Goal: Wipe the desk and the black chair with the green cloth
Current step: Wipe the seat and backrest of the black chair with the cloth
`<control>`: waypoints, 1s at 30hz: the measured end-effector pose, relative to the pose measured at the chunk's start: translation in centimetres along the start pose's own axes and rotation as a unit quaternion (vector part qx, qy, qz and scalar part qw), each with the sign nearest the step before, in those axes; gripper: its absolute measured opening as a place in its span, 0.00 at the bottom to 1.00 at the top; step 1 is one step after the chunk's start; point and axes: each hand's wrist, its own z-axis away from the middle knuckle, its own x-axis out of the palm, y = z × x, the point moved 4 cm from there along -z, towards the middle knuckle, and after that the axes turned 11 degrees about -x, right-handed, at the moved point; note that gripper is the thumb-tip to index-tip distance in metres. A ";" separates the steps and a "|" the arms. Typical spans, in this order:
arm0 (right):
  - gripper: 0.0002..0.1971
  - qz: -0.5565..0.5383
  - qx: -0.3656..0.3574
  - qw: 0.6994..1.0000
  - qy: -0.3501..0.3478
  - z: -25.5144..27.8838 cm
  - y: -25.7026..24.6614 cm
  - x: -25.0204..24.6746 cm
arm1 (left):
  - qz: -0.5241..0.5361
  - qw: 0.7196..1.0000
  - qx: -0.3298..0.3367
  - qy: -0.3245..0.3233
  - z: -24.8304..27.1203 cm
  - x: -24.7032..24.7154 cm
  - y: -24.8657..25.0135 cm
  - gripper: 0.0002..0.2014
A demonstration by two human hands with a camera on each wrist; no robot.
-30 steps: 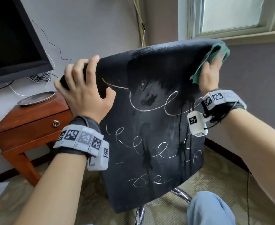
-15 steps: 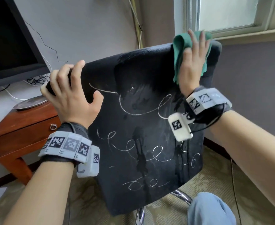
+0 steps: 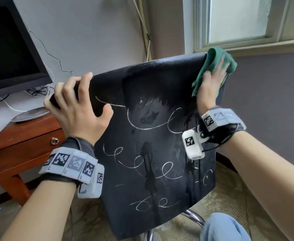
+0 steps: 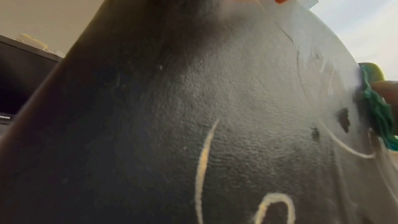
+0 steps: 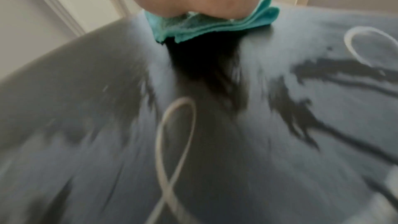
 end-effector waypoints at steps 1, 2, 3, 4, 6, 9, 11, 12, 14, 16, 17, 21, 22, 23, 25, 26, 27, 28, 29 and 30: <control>0.33 -0.001 0.001 1.000 -0.016 1.5 -0.4 0.7 | -0.002 1.000 -0.001 -0.002 0.0 0.0 0.0 0.33; 0.35 0.002 0.005 0.999 -0.039 3.0 -0.7 1.3 | -0.004 1.000 -0.003 -0.004 0.0 -0.1 0.1 0.33; 0.36 0.009 0.004 0.998 -0.066 4.6 -1.0 1.9 | -0.006 1.000 -0.005 -0.004 0.0 -0.1 0.2 0.33; 0.36 0.017 -0.006 0.995 -0.096 6.2 -1.5 2.4 | -0.006 1.000 -0.008 -0.004 0.0 -0.1 0.3 0.33; 0.35 0.034 -0.060 0.983 -0.169 9.4 -2.4 3.2 | -0.007 1.000 -0.011 -0.007 0.1 -0.2 0.3 0.33; 0.31 0.035 -0.148 0.958 -0.242 11.5 -3.7 3.9 | -0.013 1.000 -0.009 -0.017 0.1 -0.3 0.0 0.34; 0.30 0.022 -0.138 0.963 -0.231 10.4 -4.8 3.8 | -0.013 1.000 -0.009 -0.024 0.0 -0.4 -0.2 0.34; 0.31 0.016 -0.128 0.969 -0.211 9.4 -5.5 3.7 | -0.012 1.000 -0.009 -0.027 0.0 -0.4 -0.2 0.33; 0.31 0.007 -0.116 0.981 -0.156 6.4 -7.0 3.2 | -0.009 1.000 -0.006 -0.028 0.0 -0.5 -0.1 0.33; 0.31 0.004 -0.093 0.990 -0.103 3.2 -7.9 2.9 | -0.007 1.000 -0.006 -0.027 0.0 -0.5 0.0 0.34; 0.31 0.003 -0.079 0.993 -0.087 2.1 -8.1 2.8 | -0.008 1.000 -0.006 -0.028 0.0 -0.5 0.1 0.34; 0.29 0.023 -0.121 0.990 -0.072 4.2 -7.5 3.6 | -0.003 1.000 -0.007 -0.027 0.1 -0.5 0.0 0.34; 0.30 0.032 -0.136 0.987 -0.083 6.0 -6.7 3.9 | -0.005 1.000 -0.008 -0.025 0.2 -0.4 -0.1 0.34; 0.31 0.043 -0.144 0.983 -0.101 8.1 -5.6 4.3 | -0.009 1.000 -0.008 -0.023 0.1 -0.4 -0.2 0.34; 0.31 0.075 -0.151 0.975 -0.144 12.6 -2.8 4.7 | -0.012 1.000 -0.010 -0.026 0.0 -0.3 -0.2 0.33; 0.31 0.093 -0.146 0.971 -0.167 14.8 -1.4 4.8 | -0.012 0.999 -0.012 -0.029 0.0 -0.3 -0.2 0.33; 0.31 0.110 -0.139 0.965 -0.192 16.7 -0.2 4.9 | -0.012 0.999 -0.013 -0.032 0.0 -0.4 -0.2 0.34; 0.31 0.126 -0.135 0.959 -0.216 18.3 0.7 5.0 | -0.013 0.999 -0.014 -0.036 0.0 -0.4 -0.2 0.34; 0.32 0.139 -0.133 0.953 -0.235 19.3 1.2 4.9 | -0.015 0.999 -0.012 -0.040 0.1 -0.5 -0.2 0.34; 0.32 0.151 -0.132 0.947 -0.250 19.6 1.4 4.9 | -0.016 0.999 -0.009 -0.043 0.1 -0.6 -0.2 0.34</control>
